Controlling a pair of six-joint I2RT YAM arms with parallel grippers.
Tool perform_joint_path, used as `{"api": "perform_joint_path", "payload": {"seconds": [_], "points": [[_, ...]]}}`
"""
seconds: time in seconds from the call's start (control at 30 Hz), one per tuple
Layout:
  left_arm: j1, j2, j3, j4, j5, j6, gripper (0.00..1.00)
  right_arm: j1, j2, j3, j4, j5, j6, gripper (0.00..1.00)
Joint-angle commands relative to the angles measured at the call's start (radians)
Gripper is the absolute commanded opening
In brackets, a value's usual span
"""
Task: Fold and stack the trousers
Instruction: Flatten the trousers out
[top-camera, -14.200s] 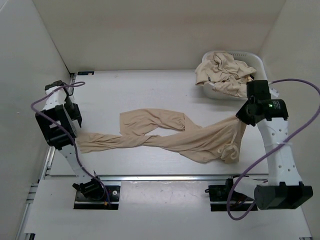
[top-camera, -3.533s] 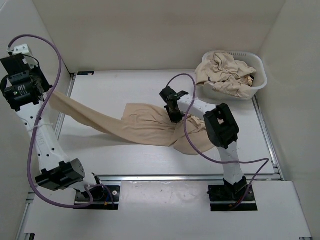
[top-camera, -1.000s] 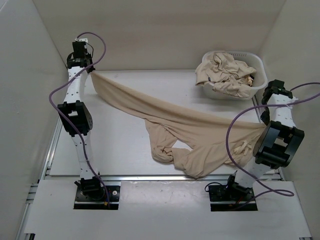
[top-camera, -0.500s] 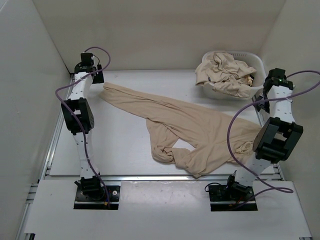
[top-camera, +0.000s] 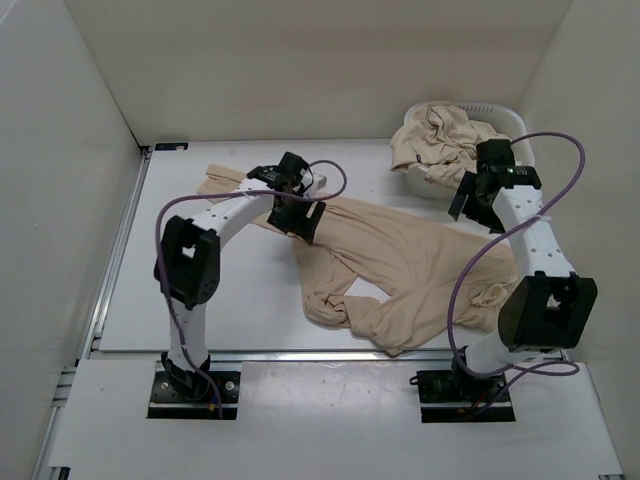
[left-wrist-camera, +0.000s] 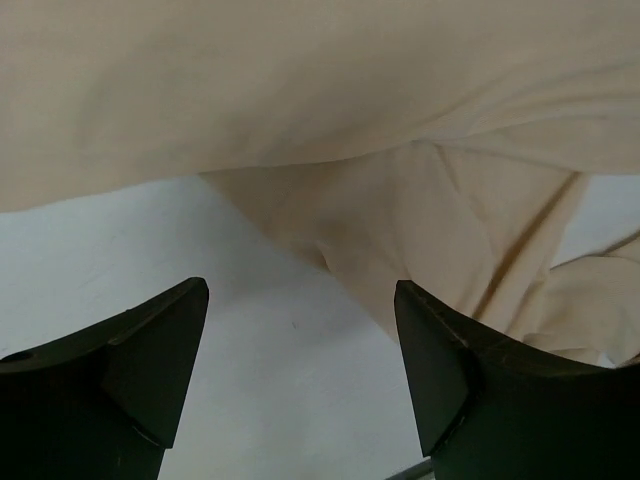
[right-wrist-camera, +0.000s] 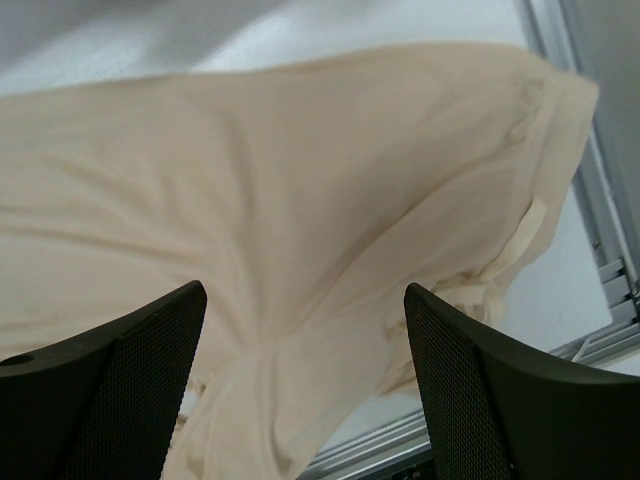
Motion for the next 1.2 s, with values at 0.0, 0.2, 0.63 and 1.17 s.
{"api": "perform_joint_path", "payload": {"seconds": [0.0, 0.2, 0.63, 1.17], "points": [[0.067, 0.089, -0.023, -0.074, 0.06, -0.003, 0.86, 0.036, -0.086, -0.088, -0.039, -0.021, 0.052, 0.85], [0.001, 0.154, -0.052, -0.036, -0.003, -0.003, 0.93, 0.102, -0.308, -0.374, -0.02, -0.003, 0.216, 0.85], [-0.033, 0.071, -0.375, 0.026, -0.052, -0.003, 0.14, 0.079, -0.271, -0.632, 0.003, 0.071, 0.43, 0.87], [0.05, -0.171, -0.356, 0.018, 0.066, -0.003, 0.76, 0.054, -0.192, -0.596, 0.083, 0.071, 0.356, 0.84]]}}
